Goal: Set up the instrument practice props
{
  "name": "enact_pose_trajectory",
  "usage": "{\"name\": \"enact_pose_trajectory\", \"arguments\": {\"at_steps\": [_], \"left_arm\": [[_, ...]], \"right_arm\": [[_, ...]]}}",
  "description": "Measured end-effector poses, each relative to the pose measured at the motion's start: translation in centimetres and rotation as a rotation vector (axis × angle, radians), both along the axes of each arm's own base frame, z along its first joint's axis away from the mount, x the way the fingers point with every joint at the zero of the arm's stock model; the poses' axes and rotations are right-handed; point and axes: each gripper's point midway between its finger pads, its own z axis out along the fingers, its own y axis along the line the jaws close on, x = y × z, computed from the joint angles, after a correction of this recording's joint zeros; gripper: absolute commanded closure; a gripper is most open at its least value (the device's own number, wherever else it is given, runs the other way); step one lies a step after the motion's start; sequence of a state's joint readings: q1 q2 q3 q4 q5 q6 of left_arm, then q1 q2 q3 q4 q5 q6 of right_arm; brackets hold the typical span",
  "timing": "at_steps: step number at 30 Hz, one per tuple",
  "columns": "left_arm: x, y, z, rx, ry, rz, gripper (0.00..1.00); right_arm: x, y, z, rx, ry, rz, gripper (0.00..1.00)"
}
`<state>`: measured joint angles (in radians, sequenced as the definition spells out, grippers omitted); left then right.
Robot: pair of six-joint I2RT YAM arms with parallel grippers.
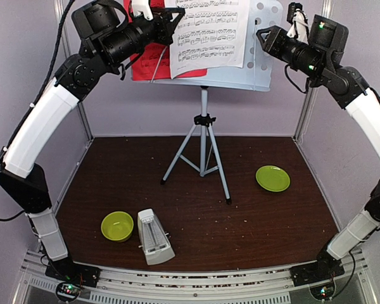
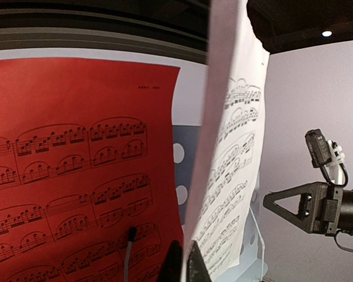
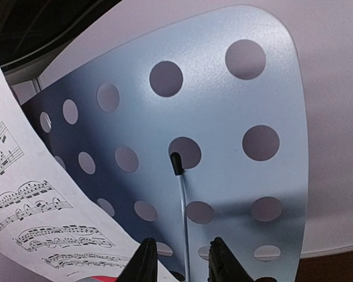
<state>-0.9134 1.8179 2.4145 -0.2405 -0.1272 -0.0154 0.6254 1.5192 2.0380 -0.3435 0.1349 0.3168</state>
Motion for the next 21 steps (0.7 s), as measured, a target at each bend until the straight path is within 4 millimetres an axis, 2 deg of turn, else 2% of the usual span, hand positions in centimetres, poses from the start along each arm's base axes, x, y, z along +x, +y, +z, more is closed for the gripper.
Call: {"name": "enact_pose_trajectory", "arguments": {"at_steps": [4, 12, 21], "left_arm": [[0.5, -0.4, -0.6, 0.01, 0.008, 0.007, 1.0], [0.8, -0.7, -0.8, 0.017, 0.003, 0.015, 1.0], [1.1, -0.4, -0.7, 0.012, -0.004, 0.043, 1.0]], "right_arm": [[0.5, 0.3, -1.1, -0.018, 0.035, 0.001, 0.68], [0.9, 0.5, 0.2, -0.007, 0.018, -0.004, 0.71], [2.5, 1.4, -1.0, -0.024, 0.042, -0.009, 0.79]]}}
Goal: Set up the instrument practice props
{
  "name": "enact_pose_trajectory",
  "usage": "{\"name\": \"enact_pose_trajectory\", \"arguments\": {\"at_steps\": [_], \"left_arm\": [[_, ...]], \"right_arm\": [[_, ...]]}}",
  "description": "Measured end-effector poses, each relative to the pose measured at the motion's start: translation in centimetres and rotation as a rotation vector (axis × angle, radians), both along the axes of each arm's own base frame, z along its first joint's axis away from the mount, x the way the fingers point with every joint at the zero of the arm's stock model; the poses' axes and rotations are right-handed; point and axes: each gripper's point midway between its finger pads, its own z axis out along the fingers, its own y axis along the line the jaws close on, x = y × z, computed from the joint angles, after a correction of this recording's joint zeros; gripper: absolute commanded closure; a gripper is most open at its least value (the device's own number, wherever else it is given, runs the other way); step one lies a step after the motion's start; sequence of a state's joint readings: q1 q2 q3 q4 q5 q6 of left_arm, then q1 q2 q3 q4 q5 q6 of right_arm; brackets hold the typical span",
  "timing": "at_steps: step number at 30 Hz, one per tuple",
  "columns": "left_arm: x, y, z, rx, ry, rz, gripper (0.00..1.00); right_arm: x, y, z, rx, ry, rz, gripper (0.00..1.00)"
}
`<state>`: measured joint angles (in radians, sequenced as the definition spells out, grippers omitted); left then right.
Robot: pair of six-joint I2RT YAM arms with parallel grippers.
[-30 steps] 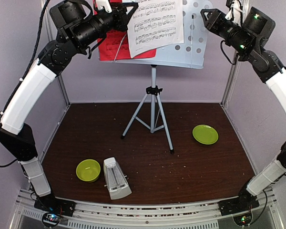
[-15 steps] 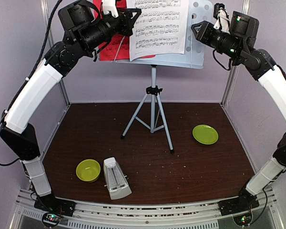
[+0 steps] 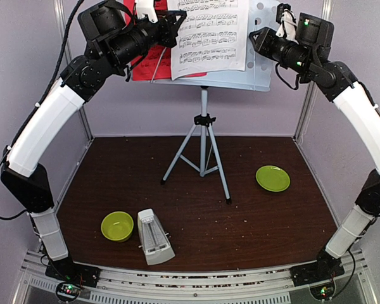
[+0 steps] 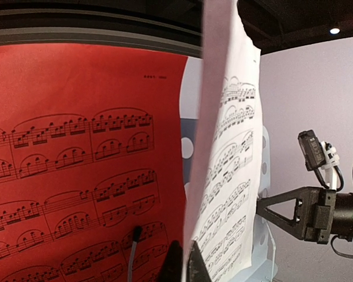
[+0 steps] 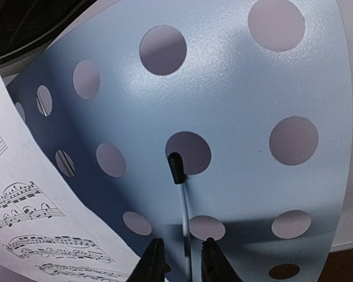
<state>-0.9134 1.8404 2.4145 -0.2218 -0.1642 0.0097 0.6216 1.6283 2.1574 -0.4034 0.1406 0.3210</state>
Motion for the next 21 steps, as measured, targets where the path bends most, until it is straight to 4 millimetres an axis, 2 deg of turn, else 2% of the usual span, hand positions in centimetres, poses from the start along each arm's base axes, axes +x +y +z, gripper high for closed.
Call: {"name": "enact_pose_trajectory", "arguments": {"at_steps": [9, 21], "left_arm": [[0.39, 0.02, 0.09, 0.004, -0.021, 0.027, 1.0], [0.82, 0.68, 0.5, -0.002, -0.041, 0.08, 1.0]], "right_arm": [[0.19, 0.07, -0.28, -0.008, 0.006, -0.003, 1.0], [0.03, 0.3, -0.51, -0.036, -0.058, 0.005, 1.0]]}}
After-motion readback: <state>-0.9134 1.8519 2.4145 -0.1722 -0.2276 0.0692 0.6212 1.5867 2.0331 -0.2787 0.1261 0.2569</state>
